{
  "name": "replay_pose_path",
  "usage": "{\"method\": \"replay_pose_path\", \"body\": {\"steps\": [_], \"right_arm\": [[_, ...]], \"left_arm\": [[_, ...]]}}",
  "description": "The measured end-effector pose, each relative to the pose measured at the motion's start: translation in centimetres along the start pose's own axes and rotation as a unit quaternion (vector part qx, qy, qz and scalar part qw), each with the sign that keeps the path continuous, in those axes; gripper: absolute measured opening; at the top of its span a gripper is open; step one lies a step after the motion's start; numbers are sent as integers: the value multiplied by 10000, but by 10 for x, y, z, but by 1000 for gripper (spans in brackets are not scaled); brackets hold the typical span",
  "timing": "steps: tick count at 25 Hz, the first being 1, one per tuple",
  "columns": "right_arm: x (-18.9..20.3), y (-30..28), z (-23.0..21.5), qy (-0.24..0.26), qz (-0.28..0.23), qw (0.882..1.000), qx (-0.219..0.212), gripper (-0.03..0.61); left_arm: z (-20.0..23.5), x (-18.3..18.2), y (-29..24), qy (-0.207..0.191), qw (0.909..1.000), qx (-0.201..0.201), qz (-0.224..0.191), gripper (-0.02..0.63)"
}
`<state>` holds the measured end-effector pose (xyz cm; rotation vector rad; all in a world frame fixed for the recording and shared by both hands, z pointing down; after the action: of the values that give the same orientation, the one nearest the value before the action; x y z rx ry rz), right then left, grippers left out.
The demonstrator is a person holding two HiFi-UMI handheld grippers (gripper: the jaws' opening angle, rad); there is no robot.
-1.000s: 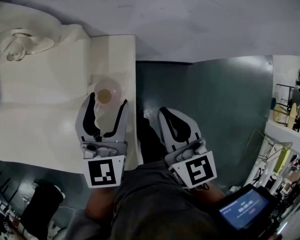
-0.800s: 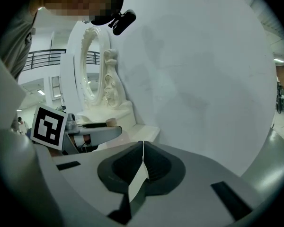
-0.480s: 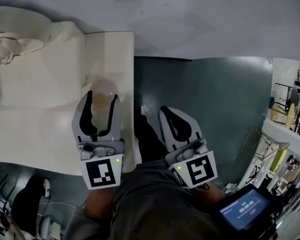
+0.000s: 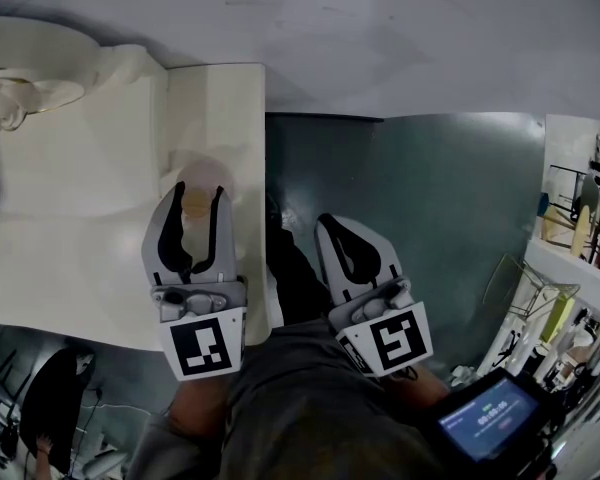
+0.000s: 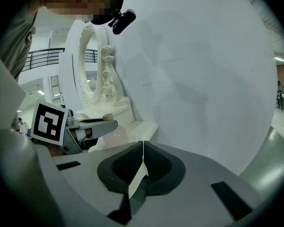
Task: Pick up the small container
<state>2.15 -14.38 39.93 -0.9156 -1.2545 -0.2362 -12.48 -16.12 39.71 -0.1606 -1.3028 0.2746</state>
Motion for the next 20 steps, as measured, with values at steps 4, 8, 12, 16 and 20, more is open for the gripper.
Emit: {"method": "replay_pose_path", "body": {"steps": [4, 8, 12, 16, 20], "right_arm": [[0, 1, 1, 4, -9, 10000, -1, 15], [0, 1, 1, -6, -30, 10000, 7, 15], [-1, 1, 0, -18, -52, 10000, 24, 15], [-1, 1, -1, -12, -65, 10000, 48, 15], [1, -1, 0, -6, -31, 10000, 57, 15]], "left_arm": [[-2, 1, 0, -146, 9999, -2, 26, 152], [-2, 1, 0, -171, 9998, 27, 6, 150], [-2, 1, 0, -166, 9999, 13, 0, 149], [-2, 2, 0, -167, 9999, 29, 0, 147], [-2, 1, 0, -152, 9998, 59, -61, 146]]}}
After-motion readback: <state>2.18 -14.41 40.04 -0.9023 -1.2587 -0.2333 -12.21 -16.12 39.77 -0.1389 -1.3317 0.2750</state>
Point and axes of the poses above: the fingertips, and each gripper's own axes: y backward along the fingers, z to its left, x out of its underside, the point moved 1 cm from there along y, backward along the fingers, and after that the axes turned 12 degrees about y, right-handed, at the moved point
